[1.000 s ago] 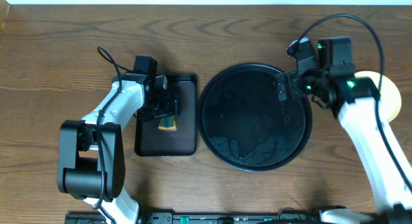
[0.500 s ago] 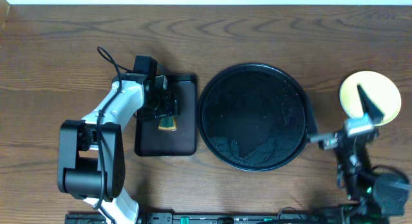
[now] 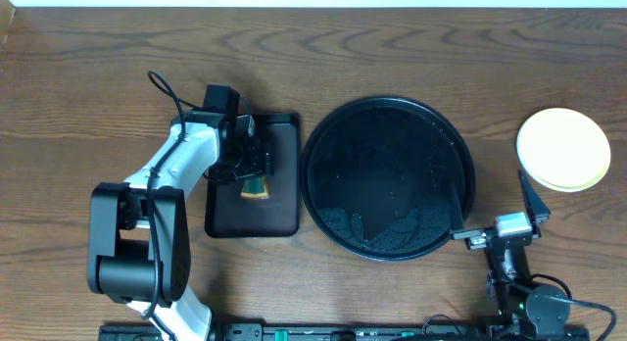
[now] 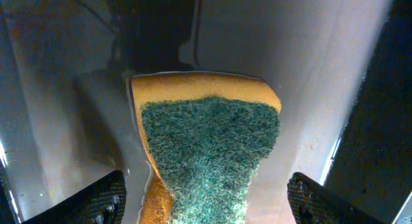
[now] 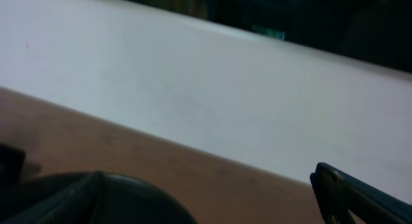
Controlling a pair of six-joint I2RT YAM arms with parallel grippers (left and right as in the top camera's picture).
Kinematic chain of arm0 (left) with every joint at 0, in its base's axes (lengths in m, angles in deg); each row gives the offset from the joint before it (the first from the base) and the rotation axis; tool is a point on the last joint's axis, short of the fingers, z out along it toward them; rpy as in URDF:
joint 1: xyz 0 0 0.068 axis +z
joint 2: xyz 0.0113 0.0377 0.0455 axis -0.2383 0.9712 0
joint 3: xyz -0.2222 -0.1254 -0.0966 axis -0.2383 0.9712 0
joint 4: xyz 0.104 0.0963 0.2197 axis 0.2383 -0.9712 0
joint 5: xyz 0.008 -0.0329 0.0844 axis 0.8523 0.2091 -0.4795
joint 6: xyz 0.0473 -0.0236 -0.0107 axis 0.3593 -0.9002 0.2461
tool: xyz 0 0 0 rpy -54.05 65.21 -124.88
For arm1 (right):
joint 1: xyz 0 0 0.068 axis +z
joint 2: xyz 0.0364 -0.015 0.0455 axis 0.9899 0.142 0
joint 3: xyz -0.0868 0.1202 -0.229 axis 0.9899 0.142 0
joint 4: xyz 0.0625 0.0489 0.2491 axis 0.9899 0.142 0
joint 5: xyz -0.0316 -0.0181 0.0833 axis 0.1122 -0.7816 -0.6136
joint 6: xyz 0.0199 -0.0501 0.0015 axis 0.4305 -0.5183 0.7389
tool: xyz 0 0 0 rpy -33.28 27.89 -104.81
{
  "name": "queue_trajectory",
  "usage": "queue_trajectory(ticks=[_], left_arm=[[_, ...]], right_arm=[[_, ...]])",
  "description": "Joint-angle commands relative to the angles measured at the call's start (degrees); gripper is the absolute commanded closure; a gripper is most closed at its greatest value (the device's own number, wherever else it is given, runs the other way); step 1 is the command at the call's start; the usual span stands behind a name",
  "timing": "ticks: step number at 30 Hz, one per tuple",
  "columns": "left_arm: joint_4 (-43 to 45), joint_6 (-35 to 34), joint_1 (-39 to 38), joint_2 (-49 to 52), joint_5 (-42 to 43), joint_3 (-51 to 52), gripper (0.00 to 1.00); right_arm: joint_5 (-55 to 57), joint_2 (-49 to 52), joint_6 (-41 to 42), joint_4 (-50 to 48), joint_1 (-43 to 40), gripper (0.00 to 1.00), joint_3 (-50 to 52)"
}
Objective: Clean dirty plates on tray and stack at the side
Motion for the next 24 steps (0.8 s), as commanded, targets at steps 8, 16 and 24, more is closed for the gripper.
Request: queue_trajectory(ticks=[8, 16, 24], left_arm=[[-0.13, 0.33, 0.09, 0.09, -0.59, 0.55, 0.19], [-0.13, 0.33, 0.09, 0.09, -0.57, 0.55, 0.19], [-0.13, 0.33, 0.09, 0.09, -0.57, 0.55, 0.19]], right_arm=[[0.24, -0.98, 1.25, 14.93, -1.11, 0.01, 0.07], [0.28, -0.94, 1.20, 14.97, -1.11, 0.01, 0.07], [0.31, -0.90, 1.20, 14.97, -1.11, 0.01, 0.07]])
